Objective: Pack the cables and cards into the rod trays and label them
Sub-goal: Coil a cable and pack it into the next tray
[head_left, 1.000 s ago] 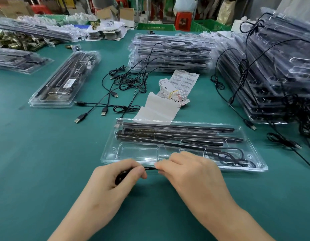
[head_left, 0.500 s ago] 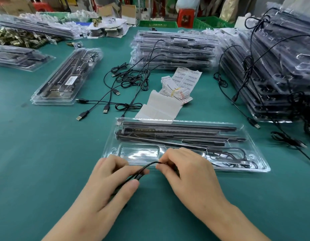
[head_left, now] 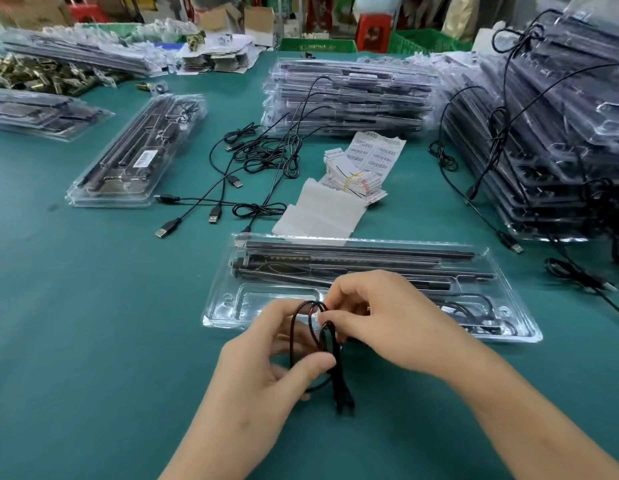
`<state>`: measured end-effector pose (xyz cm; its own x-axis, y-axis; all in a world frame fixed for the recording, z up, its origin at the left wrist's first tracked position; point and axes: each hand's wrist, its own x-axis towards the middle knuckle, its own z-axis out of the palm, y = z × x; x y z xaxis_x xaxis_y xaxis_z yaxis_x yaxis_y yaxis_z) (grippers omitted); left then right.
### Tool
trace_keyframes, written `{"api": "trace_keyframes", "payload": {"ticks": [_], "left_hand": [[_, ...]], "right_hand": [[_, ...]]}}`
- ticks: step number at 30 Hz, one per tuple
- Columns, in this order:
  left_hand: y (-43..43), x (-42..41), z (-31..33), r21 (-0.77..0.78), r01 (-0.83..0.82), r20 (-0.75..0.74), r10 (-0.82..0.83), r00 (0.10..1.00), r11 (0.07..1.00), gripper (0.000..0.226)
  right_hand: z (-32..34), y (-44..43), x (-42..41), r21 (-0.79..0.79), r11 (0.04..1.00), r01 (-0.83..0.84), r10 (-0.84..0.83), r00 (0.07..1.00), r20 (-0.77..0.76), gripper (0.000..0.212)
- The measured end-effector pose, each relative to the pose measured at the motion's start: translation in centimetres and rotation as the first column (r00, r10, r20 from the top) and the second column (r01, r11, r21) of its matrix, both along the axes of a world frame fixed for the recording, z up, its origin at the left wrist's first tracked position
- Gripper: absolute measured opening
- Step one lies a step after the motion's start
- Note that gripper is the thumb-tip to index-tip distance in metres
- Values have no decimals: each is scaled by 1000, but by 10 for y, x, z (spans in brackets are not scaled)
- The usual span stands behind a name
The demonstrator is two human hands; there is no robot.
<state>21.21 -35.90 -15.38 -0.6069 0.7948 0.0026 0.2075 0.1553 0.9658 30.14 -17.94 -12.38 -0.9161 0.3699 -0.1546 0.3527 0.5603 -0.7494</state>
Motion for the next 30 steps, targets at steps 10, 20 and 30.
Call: {"api": "trace_keyframes", "payload": {"ticks": [10,20,30], "left_hand": [[6,-8,4,-91,101,-233,-120,965,991,56],[7,-3,-9,4,-11,-89,11,996,1000,40],[6,12,-13,109,-85,220,60,974,990,44]], "right_hand": [[0,-3,4,47,998,-42,42,999,18,24],[2,-7,32,201,970,-137,126,990,63,65],[-12,-41,28,516,846,-131,184,982,-52,58]]}}
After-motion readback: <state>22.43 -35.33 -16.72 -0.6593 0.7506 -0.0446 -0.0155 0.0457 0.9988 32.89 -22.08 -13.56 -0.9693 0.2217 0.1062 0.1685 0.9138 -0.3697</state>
